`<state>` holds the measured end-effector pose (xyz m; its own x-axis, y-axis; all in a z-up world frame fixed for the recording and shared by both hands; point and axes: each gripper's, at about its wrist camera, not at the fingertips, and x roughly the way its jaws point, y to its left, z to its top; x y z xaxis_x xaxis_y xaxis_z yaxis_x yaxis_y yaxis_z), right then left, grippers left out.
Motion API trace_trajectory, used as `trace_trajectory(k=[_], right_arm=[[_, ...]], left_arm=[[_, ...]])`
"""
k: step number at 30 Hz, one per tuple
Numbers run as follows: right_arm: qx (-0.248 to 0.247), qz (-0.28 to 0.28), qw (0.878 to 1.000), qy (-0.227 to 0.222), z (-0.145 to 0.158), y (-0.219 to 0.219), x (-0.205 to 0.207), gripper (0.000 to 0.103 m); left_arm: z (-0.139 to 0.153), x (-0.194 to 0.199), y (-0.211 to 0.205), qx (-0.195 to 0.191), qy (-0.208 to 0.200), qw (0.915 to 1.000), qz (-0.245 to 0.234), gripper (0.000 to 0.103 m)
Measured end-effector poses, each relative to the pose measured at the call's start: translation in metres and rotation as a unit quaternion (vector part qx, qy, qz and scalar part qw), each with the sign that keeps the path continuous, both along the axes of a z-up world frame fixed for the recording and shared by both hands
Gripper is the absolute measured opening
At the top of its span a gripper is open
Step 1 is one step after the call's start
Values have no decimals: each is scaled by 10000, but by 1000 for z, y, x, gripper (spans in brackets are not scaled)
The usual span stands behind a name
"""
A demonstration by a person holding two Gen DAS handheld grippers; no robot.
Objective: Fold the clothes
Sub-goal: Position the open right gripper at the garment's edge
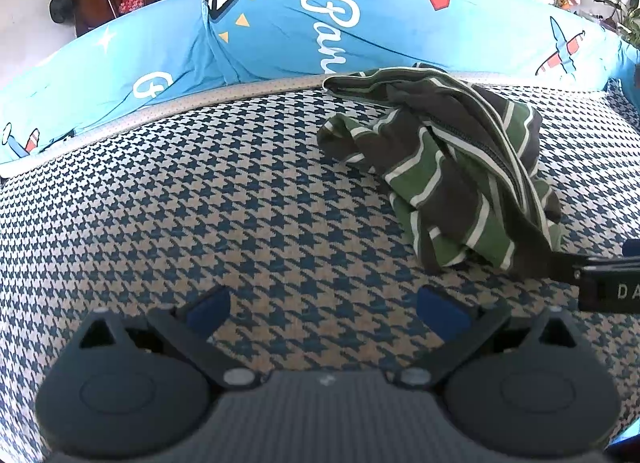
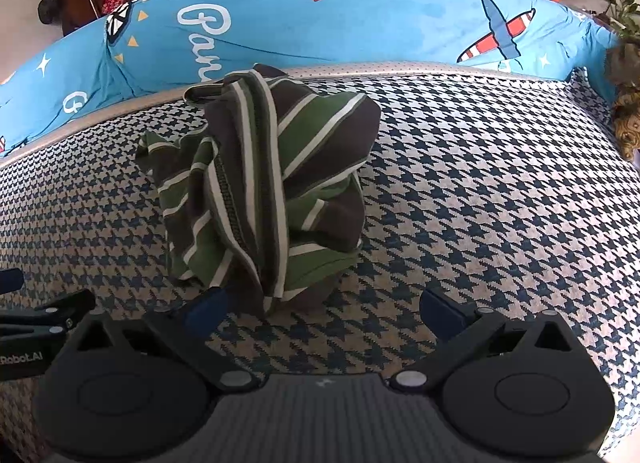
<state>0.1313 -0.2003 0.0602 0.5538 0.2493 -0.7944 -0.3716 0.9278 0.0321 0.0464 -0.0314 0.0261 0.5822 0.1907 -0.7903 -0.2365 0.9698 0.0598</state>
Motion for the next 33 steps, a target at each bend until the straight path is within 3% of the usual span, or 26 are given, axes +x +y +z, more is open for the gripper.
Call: trace_trajectory(k=[33], right_arm=[[-217,-376,9989,-173,9,-5,-2,103]], left_arm=[[-18,4,-3,90,124,9999,0,103]])
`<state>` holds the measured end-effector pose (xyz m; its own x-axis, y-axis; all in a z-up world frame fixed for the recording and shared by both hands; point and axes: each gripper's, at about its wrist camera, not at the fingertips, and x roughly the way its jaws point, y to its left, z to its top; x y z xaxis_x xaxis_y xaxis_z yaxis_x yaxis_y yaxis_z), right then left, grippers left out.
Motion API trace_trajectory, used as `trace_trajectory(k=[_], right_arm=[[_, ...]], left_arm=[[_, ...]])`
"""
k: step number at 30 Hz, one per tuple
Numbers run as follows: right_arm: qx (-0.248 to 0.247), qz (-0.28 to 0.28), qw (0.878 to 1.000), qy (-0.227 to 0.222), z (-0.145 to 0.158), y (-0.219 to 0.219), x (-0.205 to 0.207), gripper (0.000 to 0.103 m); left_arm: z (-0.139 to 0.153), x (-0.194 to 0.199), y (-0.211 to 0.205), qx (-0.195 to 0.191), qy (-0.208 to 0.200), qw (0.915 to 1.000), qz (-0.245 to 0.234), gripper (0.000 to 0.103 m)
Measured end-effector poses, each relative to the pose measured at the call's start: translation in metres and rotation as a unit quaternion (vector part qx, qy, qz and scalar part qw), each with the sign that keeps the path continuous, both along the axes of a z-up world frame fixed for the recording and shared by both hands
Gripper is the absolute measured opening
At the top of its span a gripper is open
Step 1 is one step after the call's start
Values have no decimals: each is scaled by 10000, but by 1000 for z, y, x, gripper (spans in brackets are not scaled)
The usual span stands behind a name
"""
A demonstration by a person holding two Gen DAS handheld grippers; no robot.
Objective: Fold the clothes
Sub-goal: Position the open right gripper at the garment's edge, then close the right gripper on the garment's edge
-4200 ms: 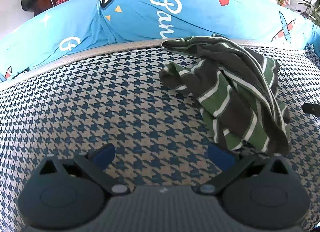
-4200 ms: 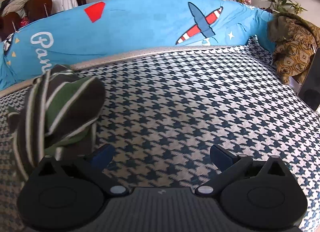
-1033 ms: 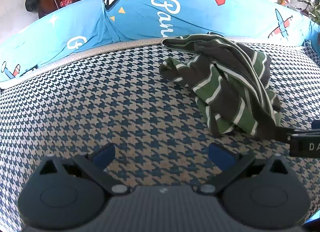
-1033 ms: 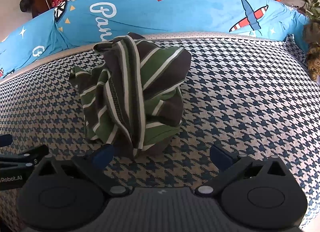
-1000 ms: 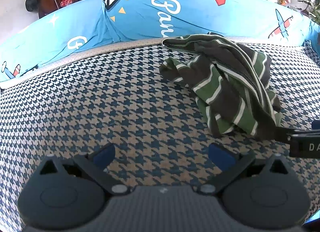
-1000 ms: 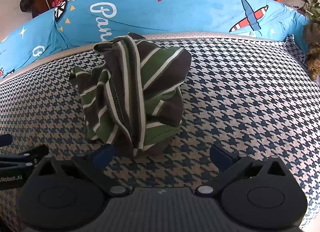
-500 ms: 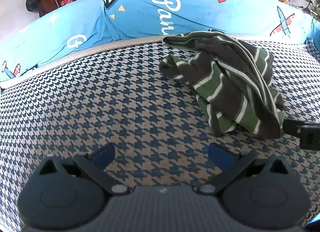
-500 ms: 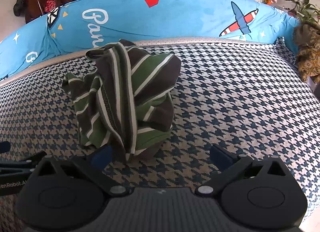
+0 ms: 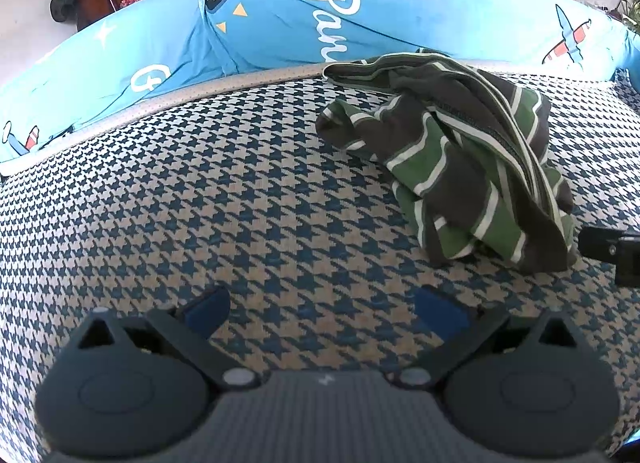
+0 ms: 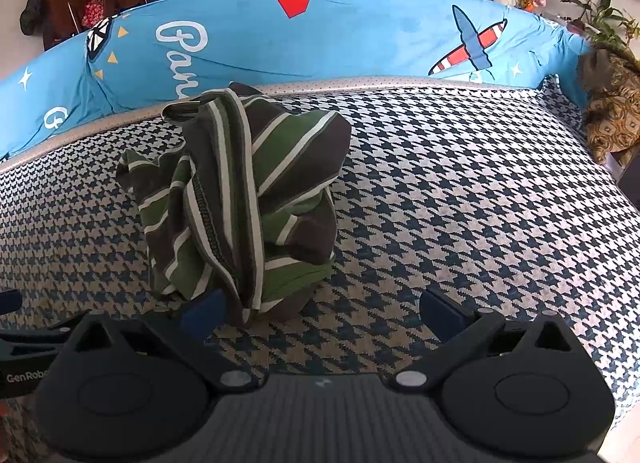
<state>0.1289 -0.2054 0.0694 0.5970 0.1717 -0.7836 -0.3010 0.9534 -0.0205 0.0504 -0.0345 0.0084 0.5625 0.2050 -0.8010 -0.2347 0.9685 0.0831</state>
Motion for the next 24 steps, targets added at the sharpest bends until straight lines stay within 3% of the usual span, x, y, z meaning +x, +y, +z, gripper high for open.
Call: trace_trajectory(k=[17,24], right_arm=[[-66,-61,9999,-63,-3,2,2,103],[494,19,9987,-133,4,-9,6,103]], left_arm=[[-4,2,1,24,38,10000,-40,103],[2,10,3,57,-207,9998,22,103]])
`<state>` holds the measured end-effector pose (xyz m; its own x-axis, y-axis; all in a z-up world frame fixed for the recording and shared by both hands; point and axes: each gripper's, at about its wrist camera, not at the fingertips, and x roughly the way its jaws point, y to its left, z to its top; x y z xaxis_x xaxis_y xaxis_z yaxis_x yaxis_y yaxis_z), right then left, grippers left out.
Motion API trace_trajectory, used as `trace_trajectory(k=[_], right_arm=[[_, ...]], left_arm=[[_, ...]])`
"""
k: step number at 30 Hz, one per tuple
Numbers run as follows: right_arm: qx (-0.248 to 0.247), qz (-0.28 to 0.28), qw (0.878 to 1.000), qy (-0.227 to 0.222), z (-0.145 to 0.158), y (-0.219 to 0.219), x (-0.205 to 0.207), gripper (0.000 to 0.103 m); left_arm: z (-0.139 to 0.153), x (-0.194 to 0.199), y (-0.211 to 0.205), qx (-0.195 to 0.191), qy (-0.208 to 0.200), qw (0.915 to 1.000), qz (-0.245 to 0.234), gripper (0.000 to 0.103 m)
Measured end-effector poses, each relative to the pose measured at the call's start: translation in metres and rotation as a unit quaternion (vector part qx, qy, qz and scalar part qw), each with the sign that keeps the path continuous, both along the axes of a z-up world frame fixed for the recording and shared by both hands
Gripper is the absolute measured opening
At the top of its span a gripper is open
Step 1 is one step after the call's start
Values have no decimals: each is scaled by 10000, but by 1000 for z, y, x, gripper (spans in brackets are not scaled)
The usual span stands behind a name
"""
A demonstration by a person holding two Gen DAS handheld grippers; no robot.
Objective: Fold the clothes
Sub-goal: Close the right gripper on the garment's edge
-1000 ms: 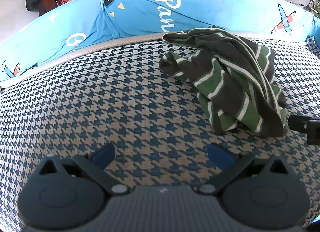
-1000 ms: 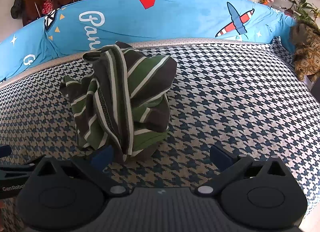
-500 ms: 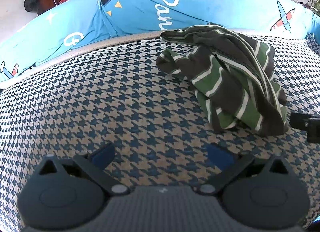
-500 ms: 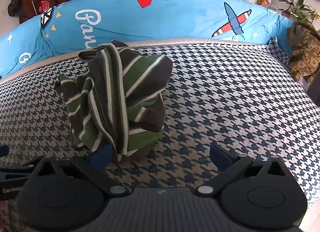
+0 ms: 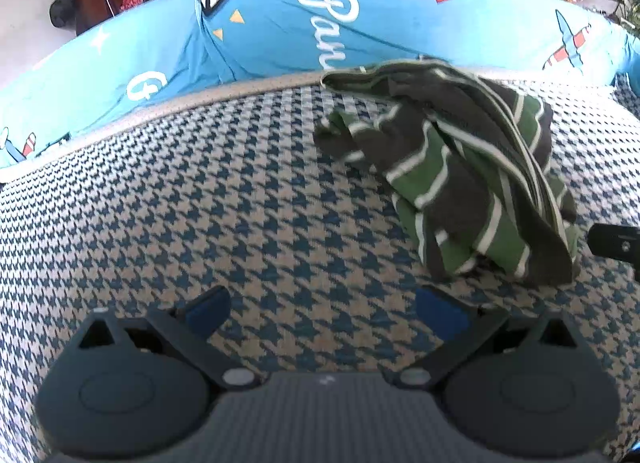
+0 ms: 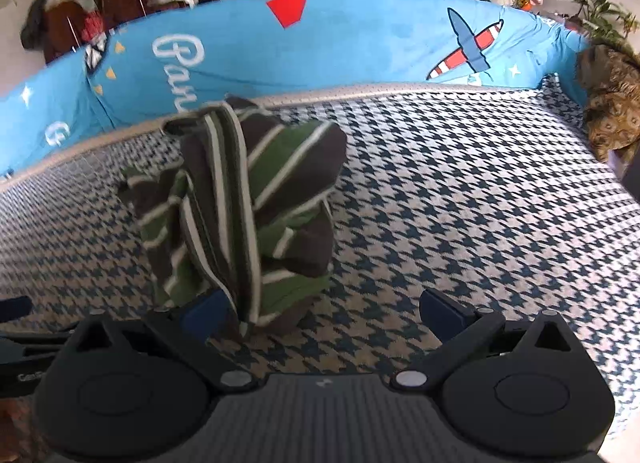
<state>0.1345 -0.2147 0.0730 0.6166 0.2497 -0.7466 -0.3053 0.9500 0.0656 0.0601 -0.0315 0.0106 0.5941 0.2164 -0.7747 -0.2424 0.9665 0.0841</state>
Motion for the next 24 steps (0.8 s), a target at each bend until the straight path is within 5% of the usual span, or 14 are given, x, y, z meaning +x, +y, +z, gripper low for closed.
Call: trace_trajectory(k=[6,14,24], right_arm=[[580,264,9978,-163,7,-4,4,101],[728,709,9940,-406,7,17,22,80],[1089,848,9899,-314,-3,43,51,66]], left_arm=[[10,11,6,41,-207,9997,117,103],[16,36,18,-30,-294,9994,161,103],[13,63,33,-15,-305,9995,-100,103]])
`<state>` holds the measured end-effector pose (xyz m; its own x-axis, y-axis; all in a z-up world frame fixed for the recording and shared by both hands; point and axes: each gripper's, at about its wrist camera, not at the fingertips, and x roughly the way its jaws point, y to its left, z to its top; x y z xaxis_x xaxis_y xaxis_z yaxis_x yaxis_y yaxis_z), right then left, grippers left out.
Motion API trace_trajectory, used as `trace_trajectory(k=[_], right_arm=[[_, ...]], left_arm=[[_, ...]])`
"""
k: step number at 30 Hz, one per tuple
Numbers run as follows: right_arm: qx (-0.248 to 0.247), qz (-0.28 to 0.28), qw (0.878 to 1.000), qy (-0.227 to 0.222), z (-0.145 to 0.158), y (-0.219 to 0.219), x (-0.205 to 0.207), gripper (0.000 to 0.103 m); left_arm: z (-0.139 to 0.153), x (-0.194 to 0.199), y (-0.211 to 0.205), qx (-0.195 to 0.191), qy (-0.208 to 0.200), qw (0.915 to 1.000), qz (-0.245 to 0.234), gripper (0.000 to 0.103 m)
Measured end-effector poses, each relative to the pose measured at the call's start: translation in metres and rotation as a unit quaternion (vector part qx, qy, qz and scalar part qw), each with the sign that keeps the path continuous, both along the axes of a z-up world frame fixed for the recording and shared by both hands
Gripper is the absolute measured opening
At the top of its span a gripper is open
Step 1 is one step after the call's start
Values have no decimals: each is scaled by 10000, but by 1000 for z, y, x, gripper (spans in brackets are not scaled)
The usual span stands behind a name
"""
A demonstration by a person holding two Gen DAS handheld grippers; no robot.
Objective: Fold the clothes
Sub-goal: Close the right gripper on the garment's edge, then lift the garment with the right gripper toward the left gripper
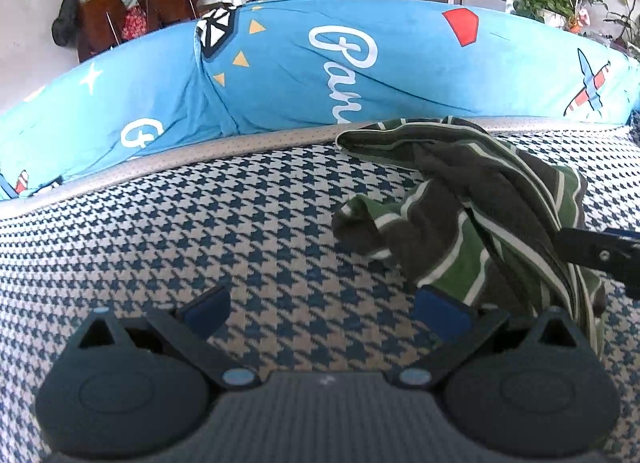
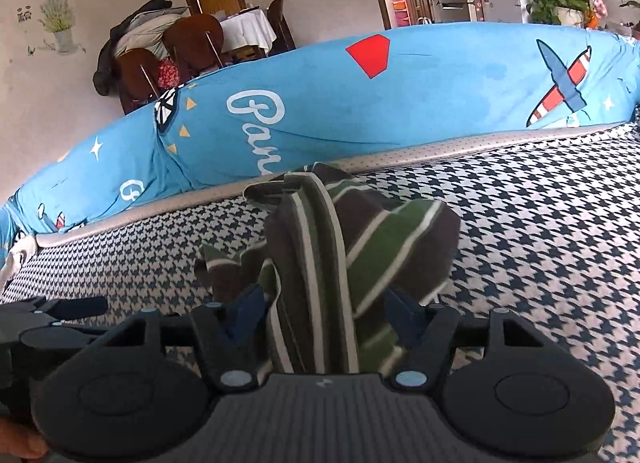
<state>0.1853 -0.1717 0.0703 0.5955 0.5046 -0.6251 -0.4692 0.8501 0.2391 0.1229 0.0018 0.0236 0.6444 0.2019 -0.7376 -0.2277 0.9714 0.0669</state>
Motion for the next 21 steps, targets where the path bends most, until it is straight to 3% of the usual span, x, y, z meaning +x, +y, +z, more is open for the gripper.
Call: trace_trajectory(k=[3,9,11,13,21], right_arm=[[-49,-35,10000,42,-6,8,9,63],[-98,-12,9998,155,-19,21,21,34],[-98,6,9998,158,-22,23,22,17],[-95,11,9999,131,-23,24,22,11],[28,-266,9987,-433,2,6,4,6]], left_arm=[[-2,6,5,-46,16,10000,33,102],[-6,12,14,-205,77,9997,103,101],[-7,12,17,-303,103,9994,163,102],[-9,12,18,-397,131,9989,222,103],[-14,18,4,-508,169,9971,541,103]])
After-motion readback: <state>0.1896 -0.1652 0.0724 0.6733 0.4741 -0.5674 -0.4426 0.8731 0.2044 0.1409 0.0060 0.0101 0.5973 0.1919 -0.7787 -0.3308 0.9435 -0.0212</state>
